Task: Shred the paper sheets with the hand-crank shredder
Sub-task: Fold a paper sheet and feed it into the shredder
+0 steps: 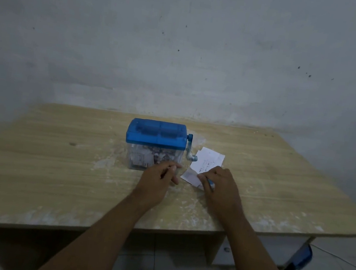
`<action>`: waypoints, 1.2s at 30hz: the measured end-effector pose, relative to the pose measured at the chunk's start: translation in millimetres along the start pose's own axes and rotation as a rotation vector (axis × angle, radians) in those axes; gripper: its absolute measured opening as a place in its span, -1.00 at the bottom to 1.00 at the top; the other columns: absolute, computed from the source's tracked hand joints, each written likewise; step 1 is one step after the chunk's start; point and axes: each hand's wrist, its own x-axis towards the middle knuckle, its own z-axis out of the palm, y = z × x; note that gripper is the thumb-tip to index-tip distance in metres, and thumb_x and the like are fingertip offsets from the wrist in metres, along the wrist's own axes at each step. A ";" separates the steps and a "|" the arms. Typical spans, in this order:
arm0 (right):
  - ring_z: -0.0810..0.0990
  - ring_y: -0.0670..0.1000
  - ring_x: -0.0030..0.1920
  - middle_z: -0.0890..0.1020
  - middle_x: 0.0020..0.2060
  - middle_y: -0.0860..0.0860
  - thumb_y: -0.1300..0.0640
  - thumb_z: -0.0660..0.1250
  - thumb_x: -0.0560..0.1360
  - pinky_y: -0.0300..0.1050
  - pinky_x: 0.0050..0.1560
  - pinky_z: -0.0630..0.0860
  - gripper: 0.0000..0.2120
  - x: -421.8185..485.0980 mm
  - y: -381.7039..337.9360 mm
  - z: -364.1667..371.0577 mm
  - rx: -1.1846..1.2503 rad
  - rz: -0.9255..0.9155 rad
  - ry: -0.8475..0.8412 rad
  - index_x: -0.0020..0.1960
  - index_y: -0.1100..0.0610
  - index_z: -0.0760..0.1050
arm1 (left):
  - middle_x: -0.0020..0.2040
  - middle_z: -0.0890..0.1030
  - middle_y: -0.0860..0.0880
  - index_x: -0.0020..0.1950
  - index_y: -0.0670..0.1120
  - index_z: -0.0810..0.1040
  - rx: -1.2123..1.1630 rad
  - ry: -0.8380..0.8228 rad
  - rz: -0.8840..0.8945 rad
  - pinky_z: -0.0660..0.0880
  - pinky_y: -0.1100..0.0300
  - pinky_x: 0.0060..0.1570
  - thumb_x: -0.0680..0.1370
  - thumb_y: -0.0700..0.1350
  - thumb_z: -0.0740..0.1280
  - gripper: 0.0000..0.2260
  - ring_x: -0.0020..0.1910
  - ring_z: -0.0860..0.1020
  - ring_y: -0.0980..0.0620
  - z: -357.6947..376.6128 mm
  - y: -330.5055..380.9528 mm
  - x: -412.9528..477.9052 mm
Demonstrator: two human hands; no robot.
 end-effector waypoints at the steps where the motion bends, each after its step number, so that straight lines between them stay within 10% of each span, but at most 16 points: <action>1: 0.44 -0.06 0.00 0.63 -0.05 -0.07 -0.03 0.33 0.67 -0.10 -0.08 0.38 -0.81 -1.6 -1.0 -0.5 0.013 -0.010 0.011 0.09 -0.03 0.72 | -0.14 0.72 0.05 0.21 0.14 0.63 0.003 -0.027 -0.008 0.58 0.38 -0.15 0.77 -0.05 0.20 -0.79 -0.12 0.70 0.15 -0.9 1.4 -1.3; 16: 0.49 -0.17 -0.09 0.58 -0.19 -0.28 -0.34 0.47 0.46 -0.17 -0.16 0.40 -0.66 -10.2 -11.0 -11.9 0.142 -0.028 -0.127 0.14 -0.21 0.68 | -0.06 0.74 0.23 0.16 0.12 0.75 0.036 -0.131 0.012 0.49 0.44 -0.06 0.64 -0.02 0.45 -0.87 -0.06 0.65 0.28 -10.8 7.2 -10.1; 20: 0.52 -0.01 -0.09 0.57 -0.19 -0.16 -0.10 0.42 0.58 -0.10 -0.19 0.36 -0.86 -5.3 -5.7 -8.1 -0.016 -0.072 -0.099 0.06 -0.10 0.71 | -0.08 0.73 0.21 0.16 0.15 0.75 -0.022 -0.117 0.035 0.56 0.27 -0.11 0.59 0.02 0.50 -0.84 -0.12 0.64 0.15 -14.0 8.4 -12.9; 28: 0.61 -0.04 -0.19 0.68 -0.14 -0.03 -0.03 0.45 0.60 -0.13 -0.18 0.51 -0.83 22.6 -31.8 -43.9 0.517 0.222 0.018 -0.05 0.07 0.65 | 0.14 0.60 0.18 0.35 0.21 0.61 -0.047 -0.013 0.075 0.64 0.24 -0.04 0.59 0.03 0.51 -0.66 0.02 0.59 0.17 -13.9 18.1 -10.4; 36: 0.53 0.00 -0.21 0.64 -0.28 -0.16 -0.17 0.43 0.58 -0.07 -0.16 0.47 -0.72 98.5 -87.2 -97.9 0.761 0.403 -0.179 0.04 0.04 0.72 | -0.07 0.74 0.07 0.05 -0.04 0.75 -0.184 -0.035 0.025 0.60 0.30 -0.15 0.63 -0.02 0.46 -0.88 -0.11 0.68 0.14 -47.0 62.4 11.6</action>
